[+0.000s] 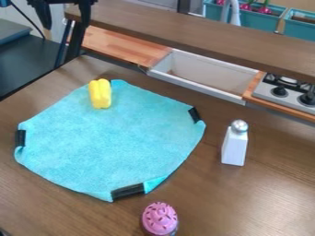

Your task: Fold the cloth from the bottom right to the top left

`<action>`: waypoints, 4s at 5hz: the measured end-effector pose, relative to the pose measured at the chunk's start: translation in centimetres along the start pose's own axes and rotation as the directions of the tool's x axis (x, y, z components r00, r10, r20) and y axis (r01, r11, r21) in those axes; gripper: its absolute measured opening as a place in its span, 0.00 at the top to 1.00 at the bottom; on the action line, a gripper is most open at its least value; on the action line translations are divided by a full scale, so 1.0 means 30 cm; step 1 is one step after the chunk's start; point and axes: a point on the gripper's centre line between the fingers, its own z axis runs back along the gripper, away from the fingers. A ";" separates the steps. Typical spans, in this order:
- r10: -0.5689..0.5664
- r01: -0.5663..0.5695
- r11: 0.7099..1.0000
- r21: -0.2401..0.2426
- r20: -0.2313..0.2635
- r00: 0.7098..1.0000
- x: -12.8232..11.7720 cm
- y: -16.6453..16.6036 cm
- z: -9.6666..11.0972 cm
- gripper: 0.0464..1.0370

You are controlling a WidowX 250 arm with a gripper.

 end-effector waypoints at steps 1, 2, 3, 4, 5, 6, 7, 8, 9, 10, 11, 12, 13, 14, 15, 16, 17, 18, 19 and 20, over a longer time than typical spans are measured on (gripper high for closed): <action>-0.010 0.010 1.000 0.012 -0.043 0.999 -0.020 0.001 -0.053 0.04; -0.151 0.156 0.987 0.033 -0.117 0.981 -0.129 -0.027 -0.141 0.04; -0.291 0.297 0.955 0.024 -0.133 0.947 -0.205 -0.064 -0.136 0.04; -0.427 0.432 0.901 0.019 -0.120 0.896 -0.275 -0.090 -0.158 0.04; -0.615 0.617 0.787 -0.007 -0.090 0.783 -0.362 -0.140 -0.184 0.04; -0.741 0.740 0.671 -0.045 -0.053 0.669 -0.424 -0.173 -0.196 0.04; -0.819 0.816 0.573 -0.070 -0.015 0.574 -0.490 -0.182 -0.206 0.04; -0.885 0.881 0.462 -0.099 0.017 0.466 -0.557 -0.184 -0.228 0.04; -0.922 0.920 0.382 -0.090 0.038 0.386 -0.620 -0.179 -0.271 0.04; -0.943 0.943 0.324 -0.076 0.052 0.328 -0.668 -0.183 -0.298 0.04; -0.958 0.961 0.268 -0.071 0.087 0.273 -0.717 -0.193 -0.322 0.04; -0.960 0.968 0.245 -0.060 0.126 0.251 -0.720 -0.206 -0.328 0.04; -0.960 0.968 0.242 -0.062 0.126 0.248 -0.722 -0.210 -0.349 0.04; -0.962 0.970 0.235 -0.067 0.125 0.242 -0.731 -0.217 -0.369 0.04; -0.967 0.974 0.214 -0.071 0.126 0.221 -0.749 -0.226 -0.378 0.04; -0.967 0.974 0.213 -0.073 0.125 0.221 -0.755 -0.224 -0.386 0.04; -0.968 0.974 0.214 -0.077 0.117 0.222 -0.761 -0.222 -0.402 0.04; -0.969 0.975 0.212 -0.071 0.114 0.219 -0.763 -0.223 -0.413 0.04; -0.969 0.972 0.220 -0.081 0.099 0.228 -0.773 -0.219 -0.432 0.04; -0.964 0.968 0.240 -0.077 0.098 0.247 -0.772 -0.220 -0.441 0.12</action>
